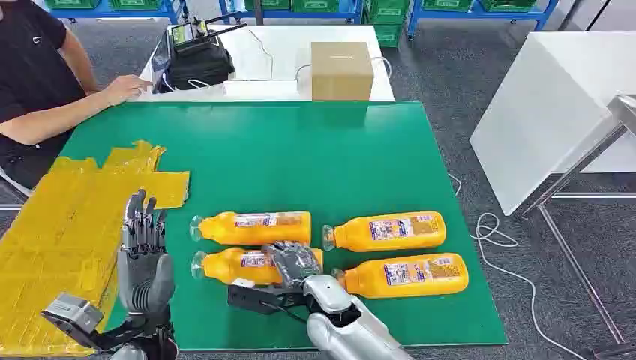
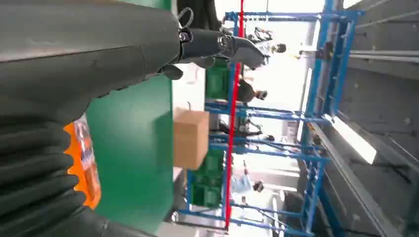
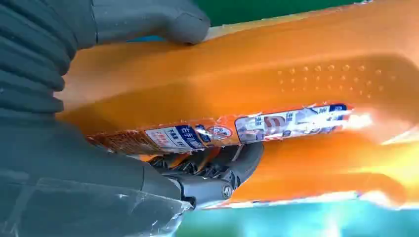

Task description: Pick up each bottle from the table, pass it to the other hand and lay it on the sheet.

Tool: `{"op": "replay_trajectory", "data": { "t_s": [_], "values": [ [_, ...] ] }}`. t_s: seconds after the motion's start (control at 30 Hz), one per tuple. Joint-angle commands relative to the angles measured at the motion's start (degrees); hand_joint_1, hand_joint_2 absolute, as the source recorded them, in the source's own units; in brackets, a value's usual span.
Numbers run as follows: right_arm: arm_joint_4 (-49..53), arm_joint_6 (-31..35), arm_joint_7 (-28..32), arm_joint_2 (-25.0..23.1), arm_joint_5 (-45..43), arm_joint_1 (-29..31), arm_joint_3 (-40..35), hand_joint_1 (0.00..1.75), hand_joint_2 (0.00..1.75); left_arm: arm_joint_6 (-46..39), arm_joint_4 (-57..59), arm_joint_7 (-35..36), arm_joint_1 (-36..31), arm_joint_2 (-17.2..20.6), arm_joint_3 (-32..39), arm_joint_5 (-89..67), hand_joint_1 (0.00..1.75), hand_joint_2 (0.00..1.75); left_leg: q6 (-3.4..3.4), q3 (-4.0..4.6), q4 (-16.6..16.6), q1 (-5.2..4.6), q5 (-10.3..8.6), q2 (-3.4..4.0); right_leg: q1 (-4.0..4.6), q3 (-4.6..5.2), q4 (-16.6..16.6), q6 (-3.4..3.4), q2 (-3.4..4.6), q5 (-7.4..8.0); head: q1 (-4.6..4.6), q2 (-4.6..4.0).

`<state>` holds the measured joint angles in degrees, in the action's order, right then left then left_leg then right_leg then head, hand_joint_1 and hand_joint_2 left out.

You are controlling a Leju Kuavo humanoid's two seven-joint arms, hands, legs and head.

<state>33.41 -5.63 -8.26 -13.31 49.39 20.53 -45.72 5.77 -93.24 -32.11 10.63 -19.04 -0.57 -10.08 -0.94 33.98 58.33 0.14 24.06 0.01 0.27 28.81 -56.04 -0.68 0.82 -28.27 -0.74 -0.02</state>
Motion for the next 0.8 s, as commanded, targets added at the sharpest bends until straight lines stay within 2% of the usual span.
{"op": "replay_trajectory", "data": {
  "t_s": [0.03, 0.1, 0.13, 0.17, 0.33, 0.43, 0.6, 0.63, 0.8],
  "values": [
    [-10.23, 3.25, 3.83, -1.97, -4.79, -0.26, 11.18, 1.75, 1.75, -0.43, 6.27, 0.30, -2.98, 3.64, -2.29, 0.63, 0.00, 1.75, 0.13, 0.67, -0.10, -0.04, -0.51, -0.17, -0.05, 0.64, 0.00, -0.10, -0.22, 0.17, 0.00, 0.00],
    [-10.18, 3.22, 3.80, -2.00, -4.75, -0.45, 11.17, 1.75, 1.75, -0.43, 6.16, 0.29, -2.81, 3.66, -2.31, 0.65, 0.00, 1.75, 0.10, 0.29, -0.02, -0.02, -0.34, -0.08, -0.03, 0.25, -0.04, -0.09, -0.09, 0.01, 0.00, 0.00],
    [-10.20, 3.23, 3.82, -1.97, -4.77, -0.54, 11.19, 1.75, 1.75, -0.42, 6.14, 0.29, -2.82, 3.65, -2.32, 0.65, 0.00, 1.75, 0.07, 0.56, -0.15, -0.06, -0.55, -0.18, -0.07, 0.51, 0.05, -0.09, -0.22, 0.15, 0.00, 0.00],
    [-10.20, 3.23, 3.82, -1.97, -4.77, -0.54, 11.19, 1.75, 1.75, -0.42, 6.14, 0.29, -2.82, 3.65, -2.32, 0.65, 0.00, 1.75, -0.04, 0.38, -0.08, -0.05, -0.55, -0.15, -0.06, 0.32, 0.00, 0.05, -0.17, 0.17, 0.00, 0.00],
    [-10.20, 3.23, 3.82, -1.97, -4.77, -0.54, 11.19, 1.75, 1.75, -0.42, 6.14, 0.29, -2.82, 3.65, -2.32, 0.65, 0.00, 1.75, -0.08, 0.11, -0.02, -0.05, -0.37, -0.12, -0.07, 0.07, 0.01, -0.15, -0.14, 0.66, 0.00, 0.00],
    [-10.20, 3.23, 3.82, -1.97, -4.77, -0.54, 11.19, 1.75, 1.75, -0.42, 6.14, 0.29, -2.82, 3.65, -2.32, 0.65, 0.00, 1.75, -0.01, 0.38, -0.13, -0.07, -0.50, -0.23, -0.10, 0.33, 0.08, -0.16, -0.28, 0.77, 0.00, 0.00],
    [-10.20, 3.23, 3.82, -1.97, -4.77, -0.54, 11.19, 1.75, 1.75, -0.42, 6.14, 0.29, -2.82, 3.65, -2.32, 0.65, 0.00, 1.75, -0.02, 0.21, -0.05, -0.06, -0.36, -0.15, -0.08, 0.19, 0.02, -0.17, -0.18, 0.64, 0.00, 0.00],
    [-10.20, 3.23, 3.82, -1.97, -4.77, -0.54, 11.19, 1.75, 1.75, -0.42, 6.14, 0.29, -2.82, 3.65, -2.32, 0.65, 0.00, 1.75, 0.02, 0.45, -0.17, -0.08, -0.52, -0.26, -0.10, 0.41, 0.11, -0.18, -0.32, 0.76, 0.00, 0.00],
    [-10.20, 3.23, 3.82, -1.97, -4.77, -0.54, 11.19, 1.75, 1.75, -0.42, 6.14, 0.29, -2.82, 3.65, -2.32, 0.65, 0.00, 1.75, -0.02, 0.19, -0.05, -0.06, -0.35, -0.15, -0.08, 0.16, 0.03, -0.17, -0.19, 0.63, 0.00, 0.00]
  ]
}}
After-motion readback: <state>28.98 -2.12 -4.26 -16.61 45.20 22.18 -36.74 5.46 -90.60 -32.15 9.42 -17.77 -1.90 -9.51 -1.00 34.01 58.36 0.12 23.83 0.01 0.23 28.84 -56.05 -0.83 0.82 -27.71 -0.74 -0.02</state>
